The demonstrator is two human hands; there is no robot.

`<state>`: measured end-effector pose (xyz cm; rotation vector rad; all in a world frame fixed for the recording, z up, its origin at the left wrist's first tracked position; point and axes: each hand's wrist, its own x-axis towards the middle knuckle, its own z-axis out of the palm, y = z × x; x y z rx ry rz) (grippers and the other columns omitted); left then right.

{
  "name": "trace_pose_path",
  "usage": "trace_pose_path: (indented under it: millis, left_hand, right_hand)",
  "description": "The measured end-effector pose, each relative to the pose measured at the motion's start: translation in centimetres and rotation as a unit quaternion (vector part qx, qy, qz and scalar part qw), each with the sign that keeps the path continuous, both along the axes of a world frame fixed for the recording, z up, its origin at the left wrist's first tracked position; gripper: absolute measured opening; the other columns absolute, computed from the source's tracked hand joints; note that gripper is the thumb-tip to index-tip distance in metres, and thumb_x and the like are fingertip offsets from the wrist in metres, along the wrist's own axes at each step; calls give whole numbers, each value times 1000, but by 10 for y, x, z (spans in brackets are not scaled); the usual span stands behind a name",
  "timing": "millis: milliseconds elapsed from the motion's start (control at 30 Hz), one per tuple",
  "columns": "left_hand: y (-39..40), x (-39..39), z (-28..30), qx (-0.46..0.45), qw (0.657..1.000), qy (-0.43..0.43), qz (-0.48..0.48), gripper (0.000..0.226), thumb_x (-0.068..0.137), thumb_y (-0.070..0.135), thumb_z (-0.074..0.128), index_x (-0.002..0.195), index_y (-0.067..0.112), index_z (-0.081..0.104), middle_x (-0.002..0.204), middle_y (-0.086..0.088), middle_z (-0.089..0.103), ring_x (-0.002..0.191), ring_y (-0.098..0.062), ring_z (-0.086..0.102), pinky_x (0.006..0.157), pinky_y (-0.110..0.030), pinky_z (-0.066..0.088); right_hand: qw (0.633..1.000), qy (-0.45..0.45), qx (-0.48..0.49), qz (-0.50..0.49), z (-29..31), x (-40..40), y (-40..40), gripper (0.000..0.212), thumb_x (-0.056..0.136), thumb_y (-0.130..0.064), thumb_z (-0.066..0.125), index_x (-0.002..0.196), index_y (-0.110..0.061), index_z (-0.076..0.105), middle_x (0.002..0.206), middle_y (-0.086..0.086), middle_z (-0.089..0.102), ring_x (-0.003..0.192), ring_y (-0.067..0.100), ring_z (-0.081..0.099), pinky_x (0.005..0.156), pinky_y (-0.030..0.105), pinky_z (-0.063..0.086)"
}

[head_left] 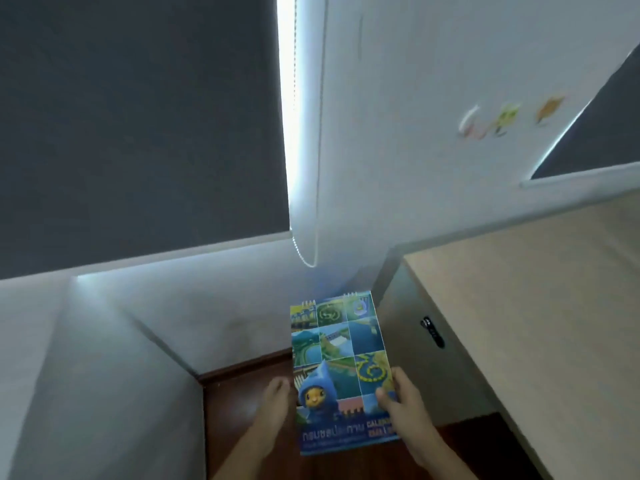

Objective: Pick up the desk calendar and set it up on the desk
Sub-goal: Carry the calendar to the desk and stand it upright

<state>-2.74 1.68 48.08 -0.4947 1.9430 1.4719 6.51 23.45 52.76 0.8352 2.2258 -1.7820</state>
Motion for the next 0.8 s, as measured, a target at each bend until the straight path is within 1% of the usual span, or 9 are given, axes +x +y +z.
trace_pose_path:
  millis: [100, 167, 233, 367, 500, 567, 667, 767, 800]
  left_hand:
    - [24, -12, 70, 5, 993, 102, -59, 40, 100, 12, 40, 139, 5, 43, 138, -18, 53, 127, -32, 52, 105, -41, 43]
    - [43, -14, 111, 27, 984, 144, -98, 48, 97, 14, 41, 145, 14, 36, 139, -13, 53, 129, -33, 53, 107, -45, 45]
    - [66, -16, 146, 53, 972, 183, -137, 43, 97, 9, 39, 140, 13, 44, 134, -14, 58, 123, -33, 57, 104, -47, 48]
    - [123, 1, 205, 196, 958, 180, -105, 25, 100, 6, 36, 112, 2, 57, 108, -20, 62, 98, -34, 61, 83, -40, 59]
    - [192, 24, 252, 211, 955, 207, -9, 28, 99, 20, 35, 94, 6, 59, 87, -12, 60, 80, -27, 56, 81, -39, 47]
    - [224, 39, 272, 204, 955, 217, -6, 26, 97, 18, 36, 85, 8, 57, 84, -12, 55, 76, -25, 54, 77, -36, 46]
    - [268, 66, 290, 290, 939, 186, -6, 23, 94, 5, 38, 90, 9, 60, 89, -13, 62, 81, -26, 60, 78, -36, 53]
    - [314, 93, 301, 316, 930, 188, 13, 28, 93, 1, 36, 88, 6, 63, 81, -8, 63, 71, -20, 60, 60, -21, 58]
    - [329, 103, 306, 326, 928, 183, 12, 28, 93, 0, 36, 94, 1, 64, 81, -9, 63, 71, -21, 60, 61, -24, 59]
  right_hand:
    - [997, 68, 24, -8, 74, 22, 18, 15, 93, -1, 52, 99, -12, 59, 91, 3, 69, 82, 11, 68, 66, 20, 53]
    - [994, 105, 41, -16, 111, 38, 34, 14, 92, 0, 52, 102, -9, 58, 100, 14, 68, 94, 21, 67, 80, 33, 54]
    - [989, 140, 47, -24, 144, 51, 51, 12, 92, 0, 53, 101, -7, 58, 99, 18, 67, 91, 25, 65, 82, 39, 51]
    - [975, 205, 44, -75, 201, 81, 89, 23, 91, 2, 53, 87, -20, 59, 74, -7, 67, 66, 5, 61, 61, 19, 50]
    - [961, 252, 17, -113, 234, 106, 134, 11, 93, -4, 53, 103, -8, 53, 92, 10, 71, 77, 20, 69, 69, 36, 56]
    - [953, 272, 5, -135, 246, 120, 158, 14, 93, -5, 53, 105, -13, 54, 94, 4, 74, 77, 18, 71, 66, 31, 59]
    - [941, 289, 4, -175, 264, 146, 196, 19, 93, -2, 52, 102, -18, 58, 90, 0, 76, 74, 14, 72, 63, 26, 58]
    - [931, 300, 5, -207, 277, 175, 235, 21, 92, -1, 53, 97, -21, 60, 87, -1, 77, 73, 15, 72, 66, 29, 57]
    - [928, 304, 7, -215, 281, 185, 247, 22, 92, -1, 53, 95, -21, 60, 85, -2, 77, 72, 14, 72, 66, 29, 57]
